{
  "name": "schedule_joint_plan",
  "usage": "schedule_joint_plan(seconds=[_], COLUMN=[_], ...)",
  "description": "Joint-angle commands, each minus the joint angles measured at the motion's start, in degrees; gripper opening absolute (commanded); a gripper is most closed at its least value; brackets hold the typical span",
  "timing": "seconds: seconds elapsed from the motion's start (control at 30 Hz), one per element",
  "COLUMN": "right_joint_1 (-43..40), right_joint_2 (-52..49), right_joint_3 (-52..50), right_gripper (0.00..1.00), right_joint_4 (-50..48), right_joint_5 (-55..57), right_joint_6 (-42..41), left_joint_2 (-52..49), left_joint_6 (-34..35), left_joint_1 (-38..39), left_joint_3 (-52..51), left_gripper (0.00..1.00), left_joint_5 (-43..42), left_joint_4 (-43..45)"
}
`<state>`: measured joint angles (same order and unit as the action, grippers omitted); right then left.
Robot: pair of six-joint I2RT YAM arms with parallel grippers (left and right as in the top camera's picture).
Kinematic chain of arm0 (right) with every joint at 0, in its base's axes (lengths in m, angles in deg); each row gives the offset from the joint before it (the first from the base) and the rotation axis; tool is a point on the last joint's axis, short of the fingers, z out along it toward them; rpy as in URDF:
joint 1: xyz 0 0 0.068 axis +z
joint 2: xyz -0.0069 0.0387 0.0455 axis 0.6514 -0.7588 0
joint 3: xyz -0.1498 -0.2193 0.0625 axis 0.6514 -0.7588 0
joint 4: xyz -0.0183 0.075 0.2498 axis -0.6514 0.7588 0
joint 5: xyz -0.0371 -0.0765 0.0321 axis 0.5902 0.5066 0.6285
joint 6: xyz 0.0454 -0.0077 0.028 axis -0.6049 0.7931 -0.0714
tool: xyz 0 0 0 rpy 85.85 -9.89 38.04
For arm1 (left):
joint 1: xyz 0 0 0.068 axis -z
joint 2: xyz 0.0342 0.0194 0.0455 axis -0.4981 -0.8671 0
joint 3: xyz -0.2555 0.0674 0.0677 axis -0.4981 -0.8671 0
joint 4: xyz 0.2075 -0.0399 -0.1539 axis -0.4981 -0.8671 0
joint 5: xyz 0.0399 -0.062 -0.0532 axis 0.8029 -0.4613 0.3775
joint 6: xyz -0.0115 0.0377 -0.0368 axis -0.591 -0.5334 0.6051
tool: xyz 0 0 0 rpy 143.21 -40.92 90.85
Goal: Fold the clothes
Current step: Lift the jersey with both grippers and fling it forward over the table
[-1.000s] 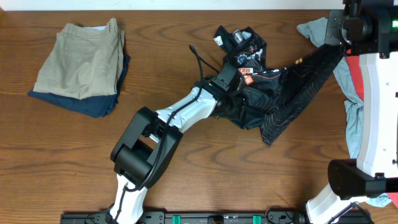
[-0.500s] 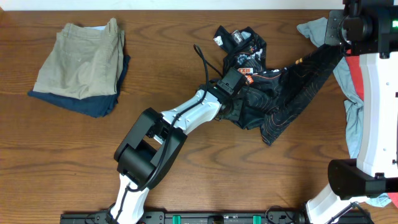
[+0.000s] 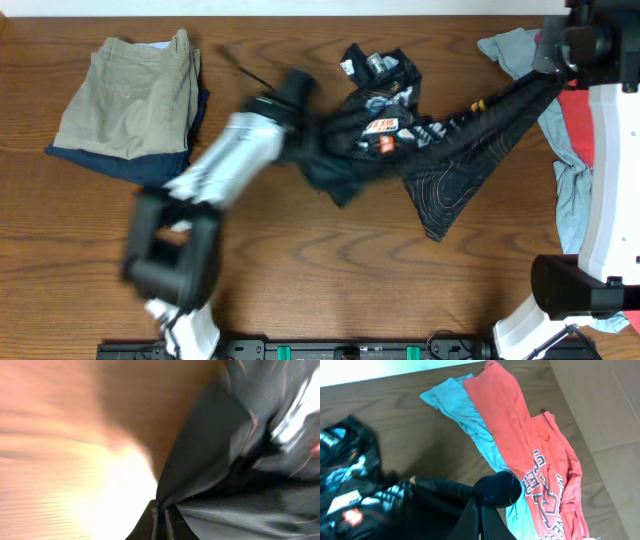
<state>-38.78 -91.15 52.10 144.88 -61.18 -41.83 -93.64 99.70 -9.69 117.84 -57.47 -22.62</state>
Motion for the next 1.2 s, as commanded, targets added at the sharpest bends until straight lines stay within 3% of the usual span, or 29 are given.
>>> schedule_joint_plan(seconds=[0.0,0.23,0.63,0.9,1.17], right_joint_1=[-0.7,-0.8,-0.8,-0.8,-0.8], right_joint_2=[1.0,3.8,19.4,24.3,15.8], right_joint_3=[0.1,0.2,0.5,0.5,0.5], right_gripper=[0.01,0.01,0.01,0.01,0.02], right_joint_4=[-0.1,-2.0,-10.7,-13.7,-12.9], right_joint_5=[-1.8,-6.6,-8.8,-8.6,-8.6], right_joint_6=[-2.0,-0.6,3.2,5.4,7.6], left_joint_2=[12.2,28.8,47.1,48.5,40.3], left_joint_6=[-1.3,-1.0,-0.7,0.8,2.5], left_joint_1=[-7.3,-17.6,-21.9,-21.9,-21.8], left_joint_3=[3.6,6.2,12.5,12.7,12.7], left_gripper=[0.06,0.07,0.06,0.06,0.06], left_joint_5=[-2.3,-6.2,-6.1,-6.1,-7.1], left_joint_4=[0.3,0.8,7.4,7.5,6.2])
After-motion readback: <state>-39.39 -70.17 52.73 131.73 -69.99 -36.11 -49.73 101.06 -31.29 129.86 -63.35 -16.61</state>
